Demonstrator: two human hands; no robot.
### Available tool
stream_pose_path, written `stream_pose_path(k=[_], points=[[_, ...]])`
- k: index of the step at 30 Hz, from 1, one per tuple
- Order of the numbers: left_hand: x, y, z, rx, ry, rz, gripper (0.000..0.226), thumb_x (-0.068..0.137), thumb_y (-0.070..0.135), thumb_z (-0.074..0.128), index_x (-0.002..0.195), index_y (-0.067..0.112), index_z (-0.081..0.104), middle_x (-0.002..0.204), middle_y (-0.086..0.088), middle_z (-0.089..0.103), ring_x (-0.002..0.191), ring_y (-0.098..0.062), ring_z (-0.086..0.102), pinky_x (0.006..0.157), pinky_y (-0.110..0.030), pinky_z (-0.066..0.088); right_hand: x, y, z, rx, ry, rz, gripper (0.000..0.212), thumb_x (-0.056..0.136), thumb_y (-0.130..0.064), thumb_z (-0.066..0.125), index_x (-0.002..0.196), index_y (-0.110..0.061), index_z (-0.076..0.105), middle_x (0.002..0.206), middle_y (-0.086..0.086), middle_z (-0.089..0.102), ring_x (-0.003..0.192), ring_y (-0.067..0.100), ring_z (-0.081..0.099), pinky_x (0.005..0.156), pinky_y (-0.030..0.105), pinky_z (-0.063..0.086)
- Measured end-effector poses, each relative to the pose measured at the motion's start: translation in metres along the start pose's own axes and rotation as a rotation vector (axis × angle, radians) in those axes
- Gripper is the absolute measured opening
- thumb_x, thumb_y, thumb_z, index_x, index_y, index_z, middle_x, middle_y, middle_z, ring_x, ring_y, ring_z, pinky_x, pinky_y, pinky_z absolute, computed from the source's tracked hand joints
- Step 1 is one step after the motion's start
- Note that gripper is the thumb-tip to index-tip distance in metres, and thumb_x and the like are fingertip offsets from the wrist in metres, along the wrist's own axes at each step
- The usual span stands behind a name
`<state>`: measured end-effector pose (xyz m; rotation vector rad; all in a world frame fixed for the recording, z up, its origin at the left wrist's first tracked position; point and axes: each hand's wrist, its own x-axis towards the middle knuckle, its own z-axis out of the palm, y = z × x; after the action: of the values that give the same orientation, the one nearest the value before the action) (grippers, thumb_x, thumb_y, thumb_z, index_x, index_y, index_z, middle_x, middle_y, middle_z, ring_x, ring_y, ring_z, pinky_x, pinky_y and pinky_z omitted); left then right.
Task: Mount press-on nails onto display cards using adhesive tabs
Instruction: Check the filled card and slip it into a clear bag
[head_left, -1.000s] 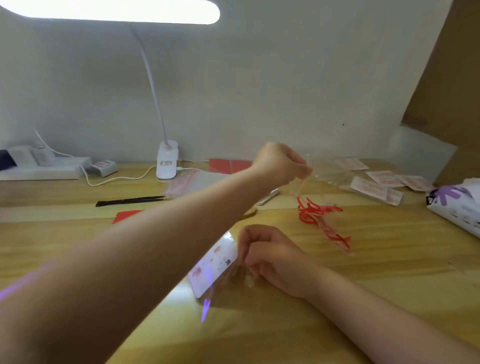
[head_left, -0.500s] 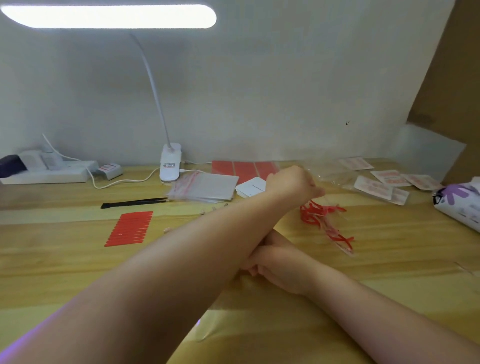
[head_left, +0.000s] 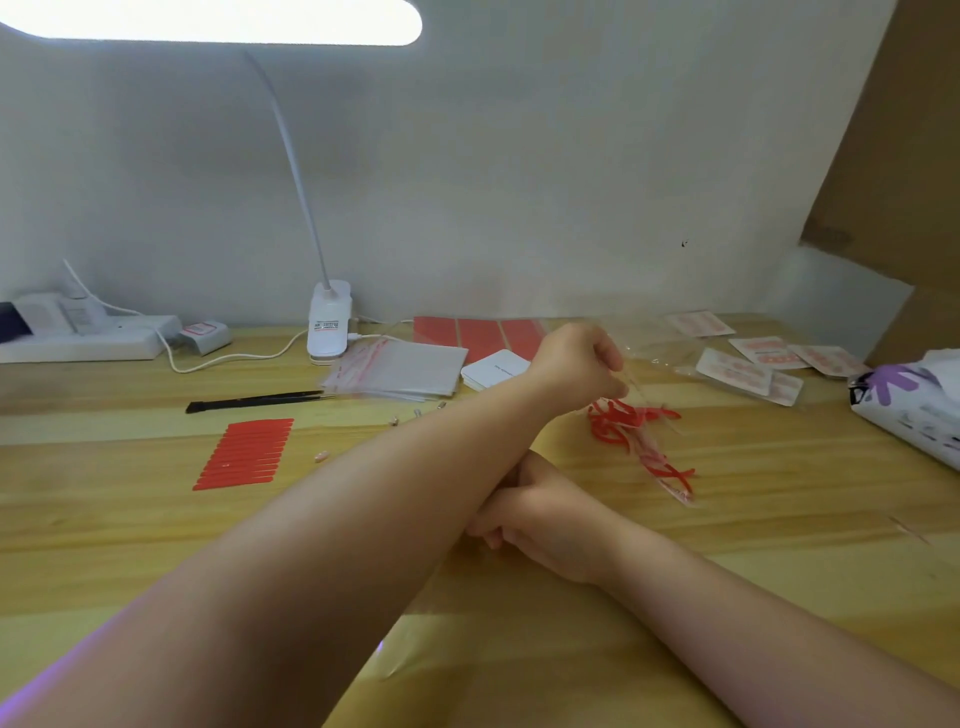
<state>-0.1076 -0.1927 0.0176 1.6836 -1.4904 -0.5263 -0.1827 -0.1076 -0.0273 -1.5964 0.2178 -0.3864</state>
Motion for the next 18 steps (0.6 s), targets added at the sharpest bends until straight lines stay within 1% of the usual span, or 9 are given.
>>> stream_pose_path(k=[2,4,6,8,10,12,14,16,18], points=[[-0.001,0.003,0.002,-0.112,-0.117,-0.075,0.014,0.079,0.009,0.072,0.079,0.016,0.060,0.073,0.000,0.065,0.067,-0.015,0.064,0.065,-0.021,0.053,0.000,0.001,0.000,0.003,-0.007,0.005,0.009,0.052,-0.015,0.061,0.053,-0.022,0.067,0.056,-0.003,0.059,0.050,0.011,0.043,0.050,0.028,0.030],[-0.005,0.009,0.000,-0.323,-0.272,-0.168,0.008,0.088,0.013,0.064,0.095,0.009,0.061,0.086,-0.008,0.071,0.095,-0.025,0.068,0.090,-0.031,0.049,0.000,0.002,0.001,0.002,-0.015,0.002,0.009,0.052,-0.016,0.061,0.054,-0.022,0.067,0.058,-0.003,0.060,0.051,0.013,0.043,0.050,0.027,0.030],[-0.006,0.013,-0.004,-0.536,-0.264,-0.204,0.023,0.092,0.012,0.060,0.111,-0.002,0.057,0.087,-0.015,0.072,0.098,-0.029,0.068,0.103,-0.037,0.045,0.001,0.002,0.001,-0.009,-0.021,-0.001,0.009,0.052,-0.019,0.060,0.056,-0.021,0.067,0.061,0.001,0.061,0.051,0.014,0.043,0.051,0.027,0.029],[-0.004,0.016,-0.009,-0.681,-0.197,-0.172,0.016,0.089,0.010,0.065,0.100,0.002,0.056,0.073,-0.009,0.066,0.080,-0.025,0.067,0.094,-0.038,0.053,0.001,0.002,0.001,-0.018,-0.018,0.012,0.010,0.051,-0.021,0.059,0.056,-0.022,0.068,0.060,-0.002,0.063,0.048,0.012,0.043,0.050,0.026,0.030],[-0.003,0.016,-0.013,-0.559,-0.128,-0.124,0.023,0.083,0.005,0.072,0.082,0.013,0.050,0.071,-0.003,0.055,0.068,-0.019,0.057,0.077,-0.032,0.059,0.002,0.002,0.000,0.003,0.000,0.021,0.010,0.048,-0.023,0.060,0.055,-0.021,0.067,0.059,-0.002,0.064,0.048,0.013,0.043,0.048,0.025,0.030],[-0.004,0.014,-0.014,-0.326,-0.069,-0.075,0.030,0.079,-0.002,0.070,0.076,0.016,0.046,0.071,0.000,0.048,0.059,-0.015,0.048,0.054,-0.021,0.050,0.002,0.001,0.000,0.023,0.011,0.017,0.011,0.048,-0.021,0.060,0.056,-0.019,0.067,0.060,0.002,0.064,0.050,0.015,0.043,0.049,0.026,0.030],[-0.005,0.011,-0.012,-0.250,-0.062,-0.045,0.029,0.077,-0.004,0.068,0.072,0.018,0.049,0.066,0.003,0.048,0.053,-0.013,0.042,0.043,-0.016,0.038,0.001,0.000,0.000,0.030,0.010,0.018,0.010,0.050,-0.015,0.060,0.055,-0.019,0.068,0.059,0.001,0.063,0.049,0.013,0.044,0.048,0.023,0.033],[-0.006,0.011,-0.011,-0.274,-0.075,-0.046,0.024,0.077,0.005,0.072,0.070,0.018,0.053,0.060,0.006,0.055,0.057,-0.013,0.049,0.052,-0.016,0.041,0.001,-0.001,0.001,0.019,0.002,0.022,0.019,0.057,-0.007,0.055,0.053,-0.021,0.068,0.057,-0.004,0.063,0.047,0.009,0.044,0.047,0.020,0.034],[-0.008,0.016,-0.013,-0.460,-0.176,-0.100,0.008,0.086,0.016,0.067,0.086,0.014,0.059,0.067,0.005,0.067,0.074,-0.014,0.063,0.082,-0.022,0.047,0.001,-0.001,0.002,0.010,0.009,0.018,0.023,0.058,-0.005,0.052,0.053,-0.021,0.068,0.057,-0.004,0.062,0.048,0.010,0.043,0.048,0.021,0.032]])
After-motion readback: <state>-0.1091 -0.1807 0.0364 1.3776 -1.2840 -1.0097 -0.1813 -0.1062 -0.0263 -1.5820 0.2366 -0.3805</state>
